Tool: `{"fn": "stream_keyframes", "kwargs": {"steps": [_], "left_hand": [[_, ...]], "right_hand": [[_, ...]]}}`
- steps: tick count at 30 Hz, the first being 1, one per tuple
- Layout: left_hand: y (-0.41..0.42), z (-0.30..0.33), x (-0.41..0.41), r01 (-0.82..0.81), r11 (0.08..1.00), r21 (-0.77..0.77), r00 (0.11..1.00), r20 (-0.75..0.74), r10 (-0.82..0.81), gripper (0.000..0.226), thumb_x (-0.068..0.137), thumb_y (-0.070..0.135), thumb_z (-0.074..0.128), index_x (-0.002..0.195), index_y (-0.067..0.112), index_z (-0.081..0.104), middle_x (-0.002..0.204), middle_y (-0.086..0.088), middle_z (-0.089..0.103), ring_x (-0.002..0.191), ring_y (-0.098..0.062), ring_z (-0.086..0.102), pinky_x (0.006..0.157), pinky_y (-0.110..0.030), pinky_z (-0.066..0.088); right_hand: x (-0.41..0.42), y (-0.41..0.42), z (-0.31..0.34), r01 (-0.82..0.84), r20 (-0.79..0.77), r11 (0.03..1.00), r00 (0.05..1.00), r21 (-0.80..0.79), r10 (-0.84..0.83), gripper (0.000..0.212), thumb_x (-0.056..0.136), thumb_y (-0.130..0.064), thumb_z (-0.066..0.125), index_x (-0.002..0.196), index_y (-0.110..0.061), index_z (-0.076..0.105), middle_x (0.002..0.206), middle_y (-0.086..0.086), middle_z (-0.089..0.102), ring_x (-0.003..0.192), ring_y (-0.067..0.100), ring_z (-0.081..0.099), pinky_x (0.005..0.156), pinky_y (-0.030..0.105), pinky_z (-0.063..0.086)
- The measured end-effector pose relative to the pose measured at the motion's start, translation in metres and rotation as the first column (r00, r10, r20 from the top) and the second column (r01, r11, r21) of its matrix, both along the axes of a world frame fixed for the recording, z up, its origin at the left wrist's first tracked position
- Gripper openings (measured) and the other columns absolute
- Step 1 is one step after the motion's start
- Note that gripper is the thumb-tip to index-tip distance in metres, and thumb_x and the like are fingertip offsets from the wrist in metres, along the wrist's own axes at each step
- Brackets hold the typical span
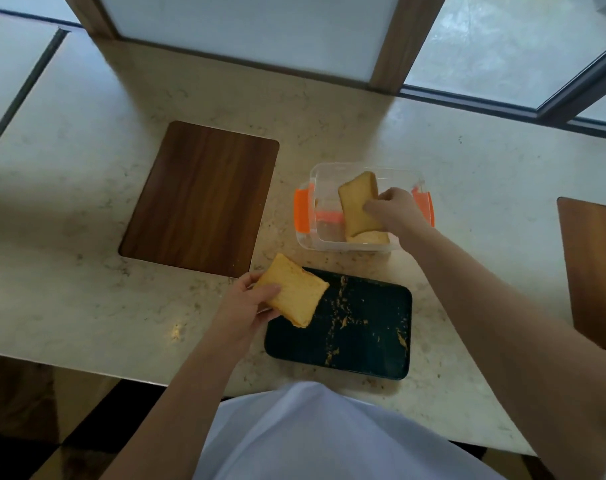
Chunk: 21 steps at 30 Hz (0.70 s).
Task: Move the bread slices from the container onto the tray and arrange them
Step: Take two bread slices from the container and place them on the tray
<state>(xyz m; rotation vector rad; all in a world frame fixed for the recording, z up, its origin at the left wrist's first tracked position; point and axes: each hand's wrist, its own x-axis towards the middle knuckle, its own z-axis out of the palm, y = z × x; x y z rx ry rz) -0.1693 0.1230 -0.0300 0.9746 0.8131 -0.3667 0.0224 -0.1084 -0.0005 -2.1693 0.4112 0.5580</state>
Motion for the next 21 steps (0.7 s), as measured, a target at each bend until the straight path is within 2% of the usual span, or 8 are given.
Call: {"fn": "stream_keyframes", "kwargs": {"steps": [3,5,7,10,13,16,21], "left_hand": [[0.006,-0.002,-0.001,-0.016,1.000,0.020,1.000,-0.010,0.016,0.038,0.091,0.005,0.068,0.126,0.005,0.055,0.124,-0.015,0.060,0.101,-0.026,0.064,0.059,-0.027,0.059],[0.010,-0.004,-0.002,-0.028,0.999,0.042,1.000,-0.009,0.028,0.038,0.092,0.007,0.067,0.128,0.007,0.053,0.126,-0.014,0.059,0.104,-0.027,0.063,0.061,-0.028,0.059],[0.013,-0.006,-0.005,-0.045,0.997,0.061,0.999,-0.003,0.045,0.032,0.093,0.008,0.065,0.123,0.011,0.055,0.125,-0.013,0.059,0.106,-0.027,0.063,0.062,-0.029,0.058],[0.020,-0.009,-0.012,-0.081,0.994,0.069,0.997,-0.012,0.082,0.027,0.093,0.007,0.064,0.118,0.013,0.057,0.125,-0.012,0.060,0.107,-0.027,0.063,0.066,-0.031,0.057],[0.028,-0.010,-0.015,-0.126,0.989,0.077,0.992,-0.021,0.128,0.034,0.092,0.008,0.065,0.125,0.011,0.056,0.128,-0.013,0.060,0.111,-0.030,0.061,0.072,-0.036,0.055],[0.038,-0.010,-0.020,-0.137,0.986,0.091,0.990,-0.012,0.139,0.033,0.091,0.009,0.068,0.122,0.012,0.058,0.127,-0.013,0.061,0.109,-0.030,0.062,0.066,-0.033,0.057],[0.052,-0.017,-0.032,-0.172,0.980,0.098,0.984,-0.029,0.175,0.032,0.091,0.010,0.068,0.121,0.013,0.059,0.126,-0.013,0.063,0.111,-0.032,0.064,0.071,-0.036,0.059]], "right_hand": [[-0.040,-0.005,0.033,0.099,0.142,0.965,0.981,0.242,-0.136,0.015,0.085,-0.025,0.066,0.095,-0.021,0.055,0.097,0.002,0.061,0.085,0.017,0.063,0.076,0.038,0.058],[-0.075,-0.011,0.044,0.099,0.136,0.907,0.976,0.409,-0.168,0.023,0.087,-0.027,0.067,0.104,-0.015,0.058,0.105,0.004,0.065,0.091,0.020,0.069,0.074,0.035,0.062],[-0.110,-0.014,0.041,0.104,0.072,0.864,0.985,0.493,-0.160,0.023,0.091,-0.026,0.067,0.109,-0.013,0.061,0.109,0.003,0.068,0.092,0.015,0.072,0.074,0.031,0.062],[-0.158,-0.012,0.014,0.115,-0.122,0.881,0.990,0.458,-0.066,0.017,0.094,-0.022,0.067,0.108,-0.013,0.064,0.110,0.006,0.071,0.096,0.020,0.073,0.086,0.041,0.061],[-0.178,-0.004,-0.014,0.080,-0.242,0.932,0.970,0.354,0.009,0.015,0.094,-0.026,0.068,0.105,-0.017,0.067,0.111,0.008,0.070,0.099,0.020,0.070,0.090,0.045,0.059],[-0.167,0.005,-0.034,0.031,-0.308,0.957,0.950,0.287,0.061,0.015,0.094,-0.029,0.068,0.106,-0.022,0.066,0.111,0.004,0.069,0.100,0.018,0.068,0.090,0.043,0.059],[-0.137,0.024,-0.052,-0.086,-0.340,0.960,0.924,0.266,0.177,0.014,0.093,-0.031,0.068,0.106,-0.024,0.066,0.108,0.002,0.070,0.099,0.018,0.067,0.089,0.039,0.059]]}}
